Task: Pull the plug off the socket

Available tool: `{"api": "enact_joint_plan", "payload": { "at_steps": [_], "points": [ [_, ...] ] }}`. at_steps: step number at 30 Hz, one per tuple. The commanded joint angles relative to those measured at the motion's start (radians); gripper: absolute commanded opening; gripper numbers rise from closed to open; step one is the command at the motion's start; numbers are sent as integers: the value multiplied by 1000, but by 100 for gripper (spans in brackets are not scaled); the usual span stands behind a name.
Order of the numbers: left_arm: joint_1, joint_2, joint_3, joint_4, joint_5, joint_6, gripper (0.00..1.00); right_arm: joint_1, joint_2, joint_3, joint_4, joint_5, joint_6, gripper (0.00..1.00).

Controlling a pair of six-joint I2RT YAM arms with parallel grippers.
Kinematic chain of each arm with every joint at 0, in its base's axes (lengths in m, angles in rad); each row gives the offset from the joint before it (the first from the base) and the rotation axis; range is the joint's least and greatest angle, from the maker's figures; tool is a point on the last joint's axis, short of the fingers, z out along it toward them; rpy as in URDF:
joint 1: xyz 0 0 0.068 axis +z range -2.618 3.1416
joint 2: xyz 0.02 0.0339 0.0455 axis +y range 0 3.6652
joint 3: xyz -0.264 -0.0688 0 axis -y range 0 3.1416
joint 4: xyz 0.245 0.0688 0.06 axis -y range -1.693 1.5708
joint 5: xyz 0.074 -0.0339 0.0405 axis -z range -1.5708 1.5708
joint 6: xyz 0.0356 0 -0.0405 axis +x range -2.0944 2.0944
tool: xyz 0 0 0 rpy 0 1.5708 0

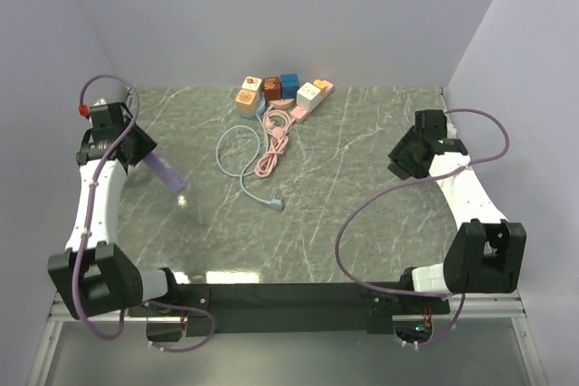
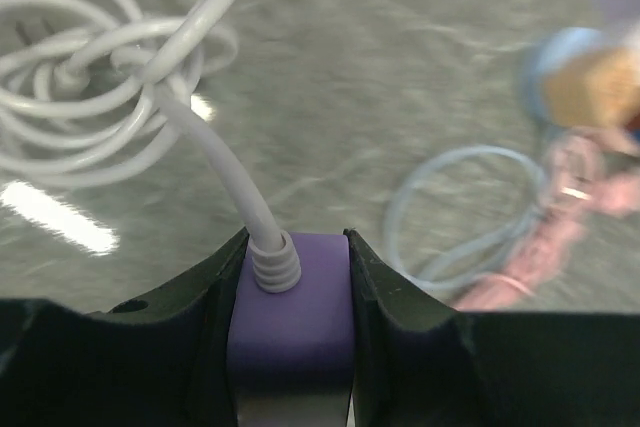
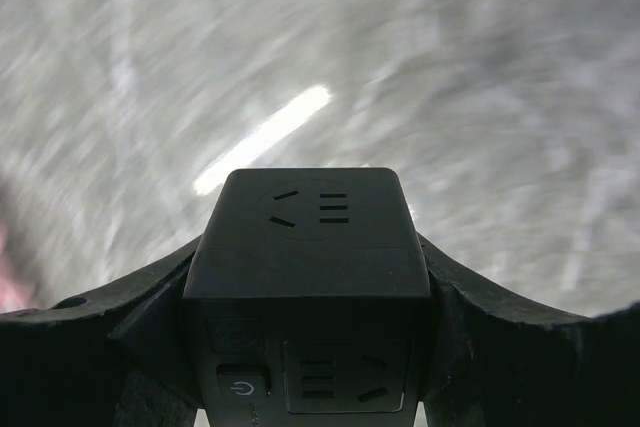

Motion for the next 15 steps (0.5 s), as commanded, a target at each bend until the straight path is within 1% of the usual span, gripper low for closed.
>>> {"api": "enact_joint_plan", "payload": {
  "at_steps": [1, 4, 9, 15],
  "points": [
    [18, 13, -29, 84, -113, 62, 0, -53, 14, -12, -17, 158, 34, 0],
    [41, 76, -61, 115, -122, 55, 0, -86, 40, -18, -29, 195, 71, 0],
    [53, 201, -74, 159, -133, 47, 0, -105, 97, -29, -43, 273, 111, 0],
    [64, 367, 1, 124, -199, 24, 0, -165, 147, -47, -80, 365, 175, 0]
  ]
}}
